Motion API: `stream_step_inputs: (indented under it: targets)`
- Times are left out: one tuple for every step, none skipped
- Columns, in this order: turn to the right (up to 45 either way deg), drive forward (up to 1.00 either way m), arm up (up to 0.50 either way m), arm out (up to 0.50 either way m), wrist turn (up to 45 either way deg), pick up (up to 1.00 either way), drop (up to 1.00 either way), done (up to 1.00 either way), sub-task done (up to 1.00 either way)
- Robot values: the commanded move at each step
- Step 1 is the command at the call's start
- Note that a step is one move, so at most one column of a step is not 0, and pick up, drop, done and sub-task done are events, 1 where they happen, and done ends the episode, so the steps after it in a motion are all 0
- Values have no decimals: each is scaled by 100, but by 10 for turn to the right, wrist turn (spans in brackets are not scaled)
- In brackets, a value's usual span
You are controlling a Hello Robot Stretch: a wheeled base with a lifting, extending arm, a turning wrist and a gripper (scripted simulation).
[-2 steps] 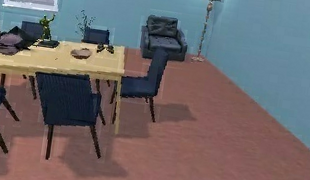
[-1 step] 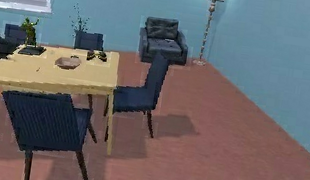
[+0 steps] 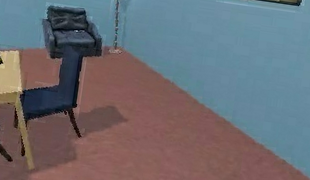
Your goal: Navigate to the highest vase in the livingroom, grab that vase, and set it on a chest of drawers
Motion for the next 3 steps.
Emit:
stream_step_inputs:
  targets:
    - [0, 15, 0, 0, 0, 0, 0, 0, 0]
    - [-450, 0, 0, 0, 0, 0, 0, 0, 0]
    - [-210, 0, 0, 0, 0, 0, 0, 0, 0]
